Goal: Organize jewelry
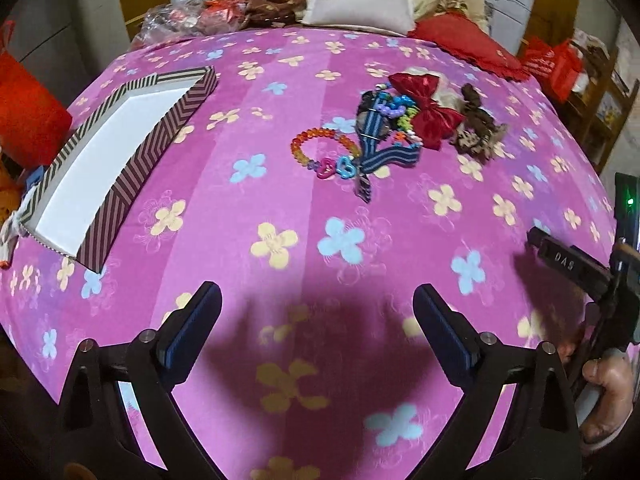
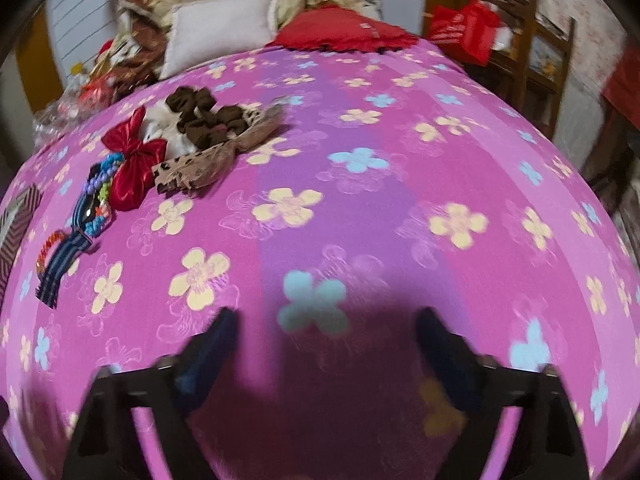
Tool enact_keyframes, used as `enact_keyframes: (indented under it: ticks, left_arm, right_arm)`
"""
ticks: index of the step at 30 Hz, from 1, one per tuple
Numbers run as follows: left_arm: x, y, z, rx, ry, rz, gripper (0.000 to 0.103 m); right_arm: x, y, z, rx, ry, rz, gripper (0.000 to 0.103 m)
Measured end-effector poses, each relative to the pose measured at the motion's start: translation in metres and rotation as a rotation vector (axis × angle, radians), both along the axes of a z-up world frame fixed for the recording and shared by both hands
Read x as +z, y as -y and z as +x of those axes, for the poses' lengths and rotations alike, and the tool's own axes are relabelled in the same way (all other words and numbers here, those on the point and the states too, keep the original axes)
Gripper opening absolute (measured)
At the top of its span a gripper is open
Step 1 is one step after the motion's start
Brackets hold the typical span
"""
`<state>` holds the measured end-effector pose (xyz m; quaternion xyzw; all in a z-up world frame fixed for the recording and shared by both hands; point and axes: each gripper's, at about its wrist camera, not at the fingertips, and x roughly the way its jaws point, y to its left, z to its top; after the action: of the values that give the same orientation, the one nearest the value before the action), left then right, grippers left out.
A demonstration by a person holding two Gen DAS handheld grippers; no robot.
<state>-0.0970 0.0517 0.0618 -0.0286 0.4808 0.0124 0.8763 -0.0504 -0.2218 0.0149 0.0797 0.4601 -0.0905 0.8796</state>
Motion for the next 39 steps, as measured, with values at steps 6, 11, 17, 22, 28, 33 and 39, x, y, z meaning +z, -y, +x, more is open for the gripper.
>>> enact_keyframes:
  ticks: [6,11,17,22,28,33,39]
  left_arm:
    - [0.003,-0.001,-0.015,-0.028,0.022,-0.053,0.097]
    - [0.008,0.004,-0.019,-0.058,0.041,-0.058,0.097]
    - [0.015,0.009,-0.026,-0.080,0.062,-0.041,0.097]
    - [0.019,0.015,-0.031,-0.111,0.093,-0.005,0.097]
    - [0.025,0.020,-0.037,-0.138,0.140,0.005,0.097]
    - [0.027,0.019,-0.035,-0.127,0.158,0.082,0.097]
    - [0.020,-0.002,-0.034,-0.063,0.124,0.068,0.097]
  right_arm:
    - [0.019,0.012,-0.046,-0.116,0.057,0.180,0.074]
    - [0.020,0.010,-0.069,-0.129,0.023,0.233,0.074]
    - [0.039,-0.007,-0.079,-0.094,0.090,0.108,0.074]
    - [0.072,-0.013,-0.093,-0.132,0.222,-0.014,0.074]
    - [0.090,-0.009,-0.098,-0.172,0.262,-0.056,0.074]
    - [0.093,-0.013,-0.102,-0.167,0.267,-0.123,0.074]
    - [0.078,-0.012,-0.098,-0.116,0.249,-0.036,0.074]
